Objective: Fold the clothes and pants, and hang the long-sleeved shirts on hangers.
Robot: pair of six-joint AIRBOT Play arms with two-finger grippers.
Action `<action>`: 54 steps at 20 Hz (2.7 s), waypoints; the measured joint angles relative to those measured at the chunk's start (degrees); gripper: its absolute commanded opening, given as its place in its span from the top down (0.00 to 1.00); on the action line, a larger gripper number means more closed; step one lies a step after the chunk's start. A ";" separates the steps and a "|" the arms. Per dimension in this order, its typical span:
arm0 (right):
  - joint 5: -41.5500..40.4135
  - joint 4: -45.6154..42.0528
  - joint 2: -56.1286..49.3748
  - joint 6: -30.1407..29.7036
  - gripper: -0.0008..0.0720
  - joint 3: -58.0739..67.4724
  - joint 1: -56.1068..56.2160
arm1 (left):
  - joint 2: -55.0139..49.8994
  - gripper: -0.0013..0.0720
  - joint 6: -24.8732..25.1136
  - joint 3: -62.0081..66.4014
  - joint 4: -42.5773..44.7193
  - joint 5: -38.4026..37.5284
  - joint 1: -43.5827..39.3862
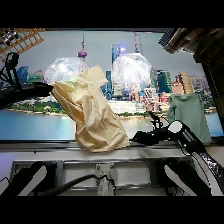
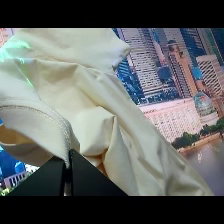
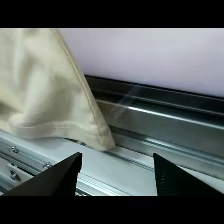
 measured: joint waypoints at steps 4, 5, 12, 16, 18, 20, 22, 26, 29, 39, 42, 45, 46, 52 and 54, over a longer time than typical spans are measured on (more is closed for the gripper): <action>-2.16 2.27 0.00 -0.15 0.30 -0.48 0.00 | 0.04 0.97 0.02 0.00 -0.02 -0.02 0.00; -2.45 2.62 0.00 -0.13 0.30 -0.52 0.00 | 0.04 0.97 0.00 0.00 0.00 -0.02 0.00; -5.01 4.09 -3.23 -0.11 0.30 -0.59 5.77 | 0.04 0.97 0.02 0.00 -0.02 -0.04 0.00; -9.27 6.64 -6.75 0.98 0.31 -0.46 11.52 | 0.04 0.97 0.02 0.00 0.00 -0.20 0.00; -12.70 7.78 -8.13 1.14 0.63 -0.11 13.60 | 0.04 0.97 0.02 0.00 -0.02 -0.22 0.00; -16.72 7.74 -9.18 0.59 0.95 0.76 15.30 | 0.04 0.97 0.00 0.00 -0.02 -0.22 0.00; -18.05 9.18 -9.38 -0.22 0.95 2.82 16.35 | 0.13 0.97 0.00 0.00 -0.02 -0.24 0.00; -16.22 5.09 -6.99 -0.83 0.95 13.38 14.80 | 2.51 0.98 0.00 1.70 0.00 -0.44 0.70; -9.40 -3.87 -2.49 -1.05 0.95 29.05 9.44 | 7.34 0.97 0.02 6.69 0.35 -0.57 2.23; -1.18 -24.00 5.07 -1.27 0.95 78.14 -6.91 | 25.03 0.98 0.81 22.51 5.35 11.19 5.20; -0.74 -26.73 5.38 -1.29 0.95 85.66 -7.67 | 30.51 0.98 2.32 24.11 7.39 16.68 5.29; -0.42 -29.14 5.46 -1.27 0.95 91.45 -7.96 | 34.27 0.98 2.95 24.63 12.04 17.99 5.29; -0.50 -29.86 5.46 -1.25 0.95 92.80 -8.00 | 35.06 0.98 2.99 24.72 13.57 17.73 5.29; -1.07 -31.30 0.37 0.96 0.95 95.58 -8.09 | 36.15 0.98 2.54 22.82 17.46 13.62 5.29; -0.39 -30.42 -4.07 1.57 0.95 95.76 -8.09 | 36.09 0.97 2.51 19.67 17.97 12.70 5.29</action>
